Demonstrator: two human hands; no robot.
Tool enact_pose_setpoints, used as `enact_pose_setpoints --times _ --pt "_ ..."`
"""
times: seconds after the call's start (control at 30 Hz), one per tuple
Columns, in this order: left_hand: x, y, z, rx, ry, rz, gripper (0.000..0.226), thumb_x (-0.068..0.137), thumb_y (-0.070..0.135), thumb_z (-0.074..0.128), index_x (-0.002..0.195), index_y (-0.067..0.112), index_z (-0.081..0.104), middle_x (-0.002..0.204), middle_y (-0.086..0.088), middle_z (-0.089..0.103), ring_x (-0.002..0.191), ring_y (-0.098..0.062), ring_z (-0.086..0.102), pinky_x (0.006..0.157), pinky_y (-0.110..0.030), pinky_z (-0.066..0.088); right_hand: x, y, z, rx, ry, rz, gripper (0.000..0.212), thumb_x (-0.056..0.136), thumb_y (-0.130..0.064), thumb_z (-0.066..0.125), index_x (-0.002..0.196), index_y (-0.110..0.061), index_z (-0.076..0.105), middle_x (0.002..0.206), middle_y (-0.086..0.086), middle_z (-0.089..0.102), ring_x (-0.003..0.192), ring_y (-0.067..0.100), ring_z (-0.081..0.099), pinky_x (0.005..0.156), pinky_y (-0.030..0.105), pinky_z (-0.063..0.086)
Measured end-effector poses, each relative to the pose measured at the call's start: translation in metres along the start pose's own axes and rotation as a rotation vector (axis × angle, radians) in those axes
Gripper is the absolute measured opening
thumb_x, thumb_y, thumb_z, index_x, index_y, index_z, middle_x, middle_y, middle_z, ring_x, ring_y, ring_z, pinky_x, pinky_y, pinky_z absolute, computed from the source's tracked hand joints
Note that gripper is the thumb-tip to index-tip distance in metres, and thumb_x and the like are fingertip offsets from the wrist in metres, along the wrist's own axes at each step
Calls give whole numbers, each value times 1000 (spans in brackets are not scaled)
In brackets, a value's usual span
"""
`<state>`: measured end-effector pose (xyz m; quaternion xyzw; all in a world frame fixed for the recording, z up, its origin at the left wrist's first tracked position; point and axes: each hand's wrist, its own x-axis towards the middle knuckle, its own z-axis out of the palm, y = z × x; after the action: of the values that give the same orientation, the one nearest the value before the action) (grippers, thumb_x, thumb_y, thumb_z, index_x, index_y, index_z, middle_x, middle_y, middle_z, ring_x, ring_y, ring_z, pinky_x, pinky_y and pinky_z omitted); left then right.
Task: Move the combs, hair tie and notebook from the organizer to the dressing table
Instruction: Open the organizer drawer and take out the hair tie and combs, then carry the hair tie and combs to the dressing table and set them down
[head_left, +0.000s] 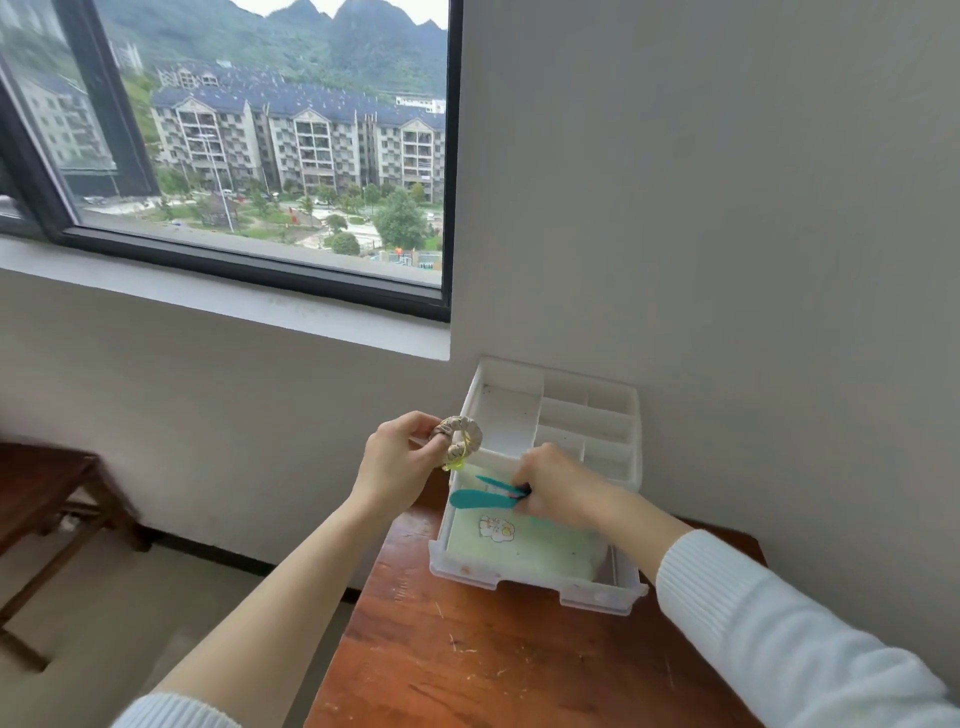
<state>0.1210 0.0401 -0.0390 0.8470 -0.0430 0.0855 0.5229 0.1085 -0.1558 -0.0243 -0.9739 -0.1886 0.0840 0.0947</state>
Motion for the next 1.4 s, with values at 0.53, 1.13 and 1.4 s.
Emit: enact_pose_setpoints --times 0.53,1.13,1.4 --pt "-184 -25 -138 -120 635 -331 8 84 15 62 84 20 68 78 -5 71 75 -24 67 72 -34 57 -11 -183 -20 440 88 -538 19 73 -14 79 92 -11 77 82 5 77 66 18 71 65 31 60" --pt "-806 -57 -397 67 1495 -778 7 80 16 70 84 13 75 61 3 68 60 -9 62 73 -28 50 -311 -734 222 723 -621 -939 10 66 -9 83 73 -8 77 49 -7 63 34 -1 50 41 9 41" --pt "-1078 -32 -465 103 1845 -898 22 78 15 70 60 28 71 48 9 65 53 -7 61 66 -30 47 -530 -949 299 710 -948 -1083 12 66 -12 84 75 -11 77 42 -16 62 35 -4 49 39 8 38"
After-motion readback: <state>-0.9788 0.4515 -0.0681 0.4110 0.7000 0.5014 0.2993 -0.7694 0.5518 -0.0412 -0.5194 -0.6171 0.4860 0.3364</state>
